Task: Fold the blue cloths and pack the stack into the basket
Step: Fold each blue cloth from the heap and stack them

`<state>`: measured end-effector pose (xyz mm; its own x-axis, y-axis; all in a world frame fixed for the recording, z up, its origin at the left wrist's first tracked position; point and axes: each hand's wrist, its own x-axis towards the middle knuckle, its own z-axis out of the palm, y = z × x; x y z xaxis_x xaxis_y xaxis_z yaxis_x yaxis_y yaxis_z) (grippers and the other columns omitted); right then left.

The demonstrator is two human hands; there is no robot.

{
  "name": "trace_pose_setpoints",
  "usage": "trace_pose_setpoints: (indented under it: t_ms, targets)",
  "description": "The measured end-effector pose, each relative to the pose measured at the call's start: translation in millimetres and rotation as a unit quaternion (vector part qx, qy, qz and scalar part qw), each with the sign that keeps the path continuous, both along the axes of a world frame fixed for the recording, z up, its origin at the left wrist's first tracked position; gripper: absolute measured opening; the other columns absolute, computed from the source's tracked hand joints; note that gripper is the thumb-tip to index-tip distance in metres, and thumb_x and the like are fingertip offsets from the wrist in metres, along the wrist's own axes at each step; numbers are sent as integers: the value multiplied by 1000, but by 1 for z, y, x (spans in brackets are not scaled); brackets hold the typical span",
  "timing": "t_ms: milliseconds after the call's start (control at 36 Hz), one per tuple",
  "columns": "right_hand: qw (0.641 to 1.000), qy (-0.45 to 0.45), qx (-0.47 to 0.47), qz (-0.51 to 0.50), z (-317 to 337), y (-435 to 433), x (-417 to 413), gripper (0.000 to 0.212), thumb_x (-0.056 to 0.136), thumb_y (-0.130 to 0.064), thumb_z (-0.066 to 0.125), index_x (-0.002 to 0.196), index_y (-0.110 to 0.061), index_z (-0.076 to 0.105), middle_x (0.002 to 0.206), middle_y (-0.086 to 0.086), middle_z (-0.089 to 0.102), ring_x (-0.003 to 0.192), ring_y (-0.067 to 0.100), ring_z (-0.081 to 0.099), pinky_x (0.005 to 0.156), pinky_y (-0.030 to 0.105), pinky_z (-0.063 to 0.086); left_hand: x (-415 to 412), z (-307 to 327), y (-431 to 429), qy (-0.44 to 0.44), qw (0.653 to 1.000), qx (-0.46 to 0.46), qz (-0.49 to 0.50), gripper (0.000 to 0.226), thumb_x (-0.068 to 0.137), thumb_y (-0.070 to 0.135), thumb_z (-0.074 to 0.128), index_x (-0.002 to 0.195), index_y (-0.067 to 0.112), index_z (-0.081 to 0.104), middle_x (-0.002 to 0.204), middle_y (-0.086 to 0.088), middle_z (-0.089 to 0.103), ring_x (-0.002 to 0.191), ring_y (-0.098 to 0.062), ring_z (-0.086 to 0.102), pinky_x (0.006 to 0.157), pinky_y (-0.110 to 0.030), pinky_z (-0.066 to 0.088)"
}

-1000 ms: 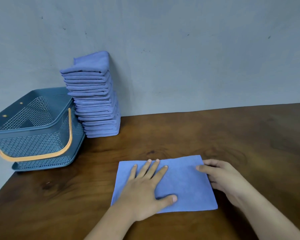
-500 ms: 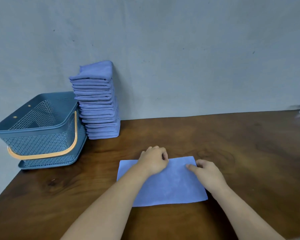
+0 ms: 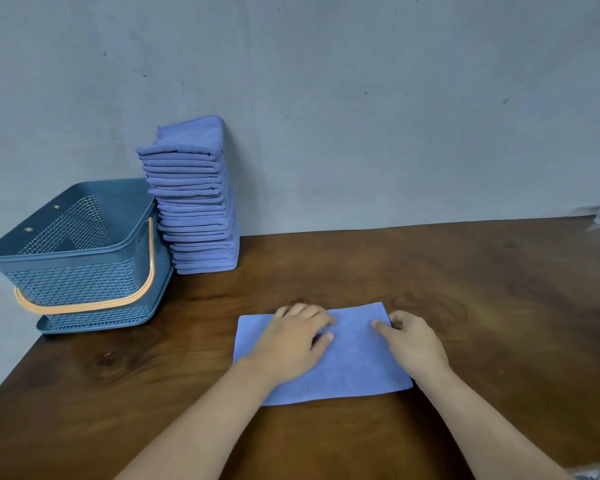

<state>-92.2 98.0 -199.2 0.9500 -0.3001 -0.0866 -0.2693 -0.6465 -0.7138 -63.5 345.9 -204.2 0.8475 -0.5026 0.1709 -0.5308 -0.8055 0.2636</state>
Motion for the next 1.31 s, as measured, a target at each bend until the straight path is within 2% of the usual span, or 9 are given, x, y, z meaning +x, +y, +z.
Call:
trace_pose_setpoints:
  t_ms: [111,306,444,528,667,917,1111,1194,1306]
  targets:
    - [1000,-8,9,24,5,1,6,36,102,-48,54,85,-17,49,70,-5,52,61,14,47,60,37,38,-18,-2,41,97,991,63,67,63,106,68,26,165,45,21,174,21,10,162,-8,2,132,-47,0]
    - [996,31,58,57,29,9,13,18,106,-39,55,109,-25,65,102,-7,71,92,16,68,88,43,57,-31,-12,115,123,977,16,173,68,105,72,16,167,45,5,173,25,-4,160,-3,-10,132,-43,-5]
    - [977,32,195,80,75,36,1,20,104,-25,58,101,-20,78,100,1,80,91,22,78,86,44,61,-46,-18,131,69,974,-139,164,55,108,60,37,161,43,35,165,30,23,156,5,13,131,-34,15]
    - [975,27,190,110,95,57,-2,18,103,-26,59,104,-25,77,100,-4,80,92,20,78,84,42,60,-49,-16,132,42,954,-252,160,27,107,44,52,134,46,58,142,32,51,138,5,42,114,-31,42]
    - [969,62,183,156,109,99,0,15,100,-27,60,103,-25,75,99,3,79,89,24,79,76,37,59,-52,-6,136,98,897,-397,165,15,108,29,57,113,37,68,113,17,72,110,-6,66,97,-33,52]
    - [955,143,197,167,57,182,1,21,100,-18,58,119,-22,68,68,4,62,51,17,57,55,29,50,-52,-2,138,153,891,-393,165,21,112,29,48,123,38,62,102,17,76,92,-4,70,90,-28,52]
    - [940,150,263,158,52,188,-4,25,105,-46,56,125,-32,63,107,9,73,68,21,69,61,31,57,-49,-2,137,176,888,-389,169,26,110,42,48,135,43,55,103,17,75,94,2,70,87,-25,49]
    - [943,90,277,161,52,176,-1,20,106,-26,57,125,-30,63,107,10,74,74,25,73,59,34,57,-47,-3,136,176,884,-394,182,31,107,53,49,137,48,52,103,15,74,92,2,69,88,-26,50]
    - [968,-105,22,228,26,142,14,29,102,-13,56,116,-37,67,102,-10,70,96,12,69,85,33,58,-48,-3,131,170,896,-376,166,41,100,56,62,137,56,45,101,18,73,97,5,65,87,-24,50]
